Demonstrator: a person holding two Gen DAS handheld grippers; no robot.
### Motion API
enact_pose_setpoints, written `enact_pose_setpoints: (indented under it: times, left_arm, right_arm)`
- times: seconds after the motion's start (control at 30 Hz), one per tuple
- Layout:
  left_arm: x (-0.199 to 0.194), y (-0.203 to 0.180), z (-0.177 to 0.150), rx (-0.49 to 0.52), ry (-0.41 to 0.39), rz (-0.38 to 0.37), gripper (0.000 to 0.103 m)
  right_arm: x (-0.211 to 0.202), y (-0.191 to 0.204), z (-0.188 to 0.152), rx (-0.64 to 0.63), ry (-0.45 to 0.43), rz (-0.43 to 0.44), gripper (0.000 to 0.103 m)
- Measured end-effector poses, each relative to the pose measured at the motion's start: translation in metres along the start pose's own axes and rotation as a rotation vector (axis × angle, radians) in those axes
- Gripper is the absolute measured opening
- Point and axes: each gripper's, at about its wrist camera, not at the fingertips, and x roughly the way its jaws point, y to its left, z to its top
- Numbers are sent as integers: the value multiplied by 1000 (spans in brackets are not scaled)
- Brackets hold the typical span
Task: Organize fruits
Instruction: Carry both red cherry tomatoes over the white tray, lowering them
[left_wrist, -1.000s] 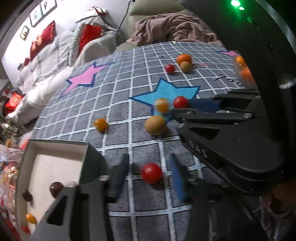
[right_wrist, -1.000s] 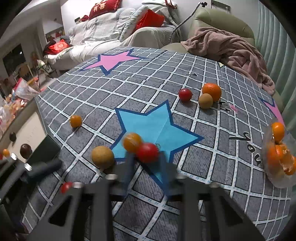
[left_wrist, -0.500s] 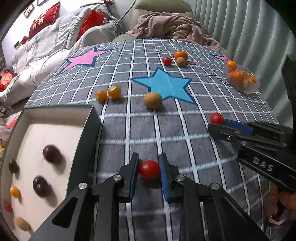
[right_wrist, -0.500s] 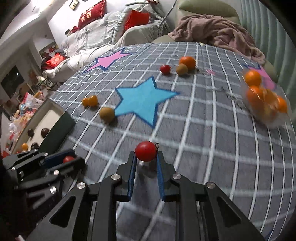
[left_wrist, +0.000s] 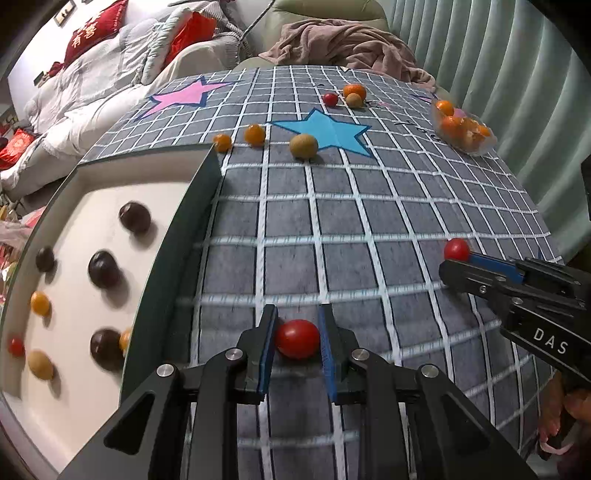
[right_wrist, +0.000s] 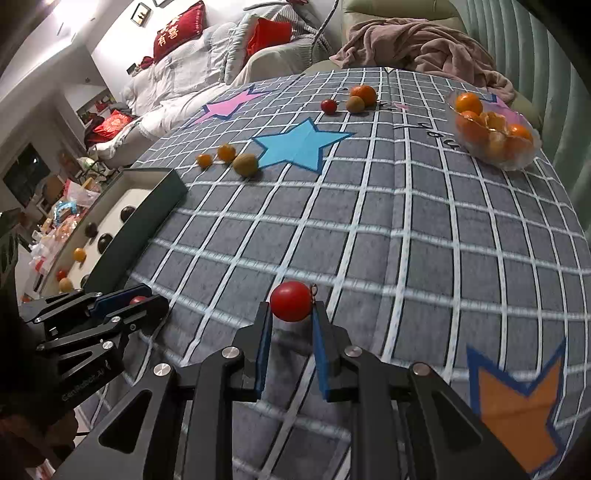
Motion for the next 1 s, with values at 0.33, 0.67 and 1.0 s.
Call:
enact_pose_setpoints:
  times: [0.33,0.67,1.0]
  left_arm:
    - [-33,15,-10,-31,-49,-8,24]
    - [-67,46,-13,-70,-114,9,24]
    - [-86,96,-17,-131,-151,65,24]
  right_arm:
    - [-27,26,-6,-34,-31,-9,23]
    - [-42,66,5,-99,-52,1,23]
    - [-35,114,16,-183,-32,19,23]
